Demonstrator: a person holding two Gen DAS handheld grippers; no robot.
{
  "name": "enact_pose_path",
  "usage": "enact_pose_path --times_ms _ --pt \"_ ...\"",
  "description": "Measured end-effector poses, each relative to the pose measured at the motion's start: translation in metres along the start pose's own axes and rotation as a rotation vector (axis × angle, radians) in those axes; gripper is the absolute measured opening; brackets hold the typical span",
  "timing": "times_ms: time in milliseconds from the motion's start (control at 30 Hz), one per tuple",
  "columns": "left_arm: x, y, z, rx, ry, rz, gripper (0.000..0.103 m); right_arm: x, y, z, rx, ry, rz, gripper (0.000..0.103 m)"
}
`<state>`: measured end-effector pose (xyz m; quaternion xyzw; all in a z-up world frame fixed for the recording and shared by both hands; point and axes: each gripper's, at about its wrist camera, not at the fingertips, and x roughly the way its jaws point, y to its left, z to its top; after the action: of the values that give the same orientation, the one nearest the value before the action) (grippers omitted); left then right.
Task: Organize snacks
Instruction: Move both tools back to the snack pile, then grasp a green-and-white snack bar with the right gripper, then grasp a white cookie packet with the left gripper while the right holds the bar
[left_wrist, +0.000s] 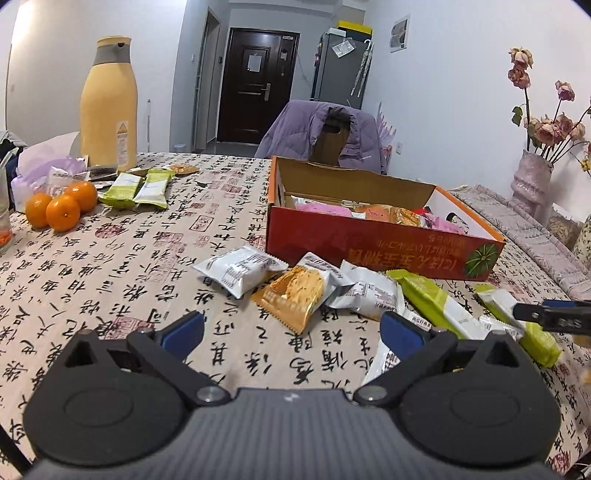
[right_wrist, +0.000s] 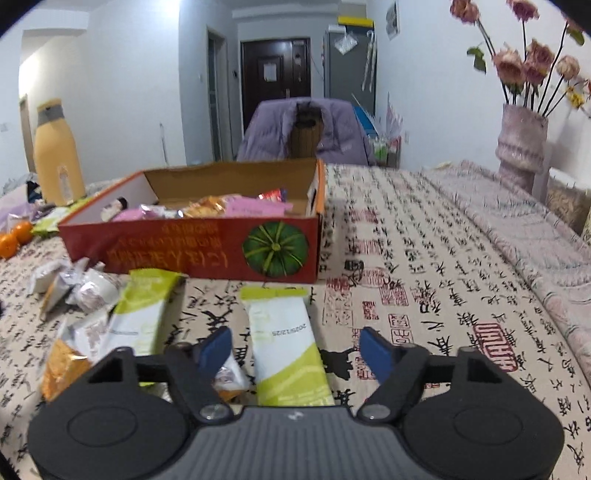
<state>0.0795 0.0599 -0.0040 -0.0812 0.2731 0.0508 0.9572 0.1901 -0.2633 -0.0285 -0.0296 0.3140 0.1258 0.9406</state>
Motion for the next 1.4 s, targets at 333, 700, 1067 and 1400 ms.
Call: enact_pose_path --times_ms 333,700,1067,1400 --pt "-0.004 0.008 0.000 0.000 0.010 0.018 0.103 0.031 -0.001 0.001 -0.010 0.068 0.003 0.042" --pt "0.007 0.016 0.007 0.004 0.027 0.032 0.103 0.000 -0.004 -0.003 0.031 -0.058 -0.028 0.035" --pt "0.024 -0.002 0.005 0.002 0.091 -0.025 0.103 -0.039 -0.008 -0.009 0.064 -0.146 -0.021 0.035" --pt "0.029 -0.059 -0.002 0.063 0.122 -0.113 0.103 -0.048 -0.001 -0.021 0.055 -0.148 0.025 0.035"
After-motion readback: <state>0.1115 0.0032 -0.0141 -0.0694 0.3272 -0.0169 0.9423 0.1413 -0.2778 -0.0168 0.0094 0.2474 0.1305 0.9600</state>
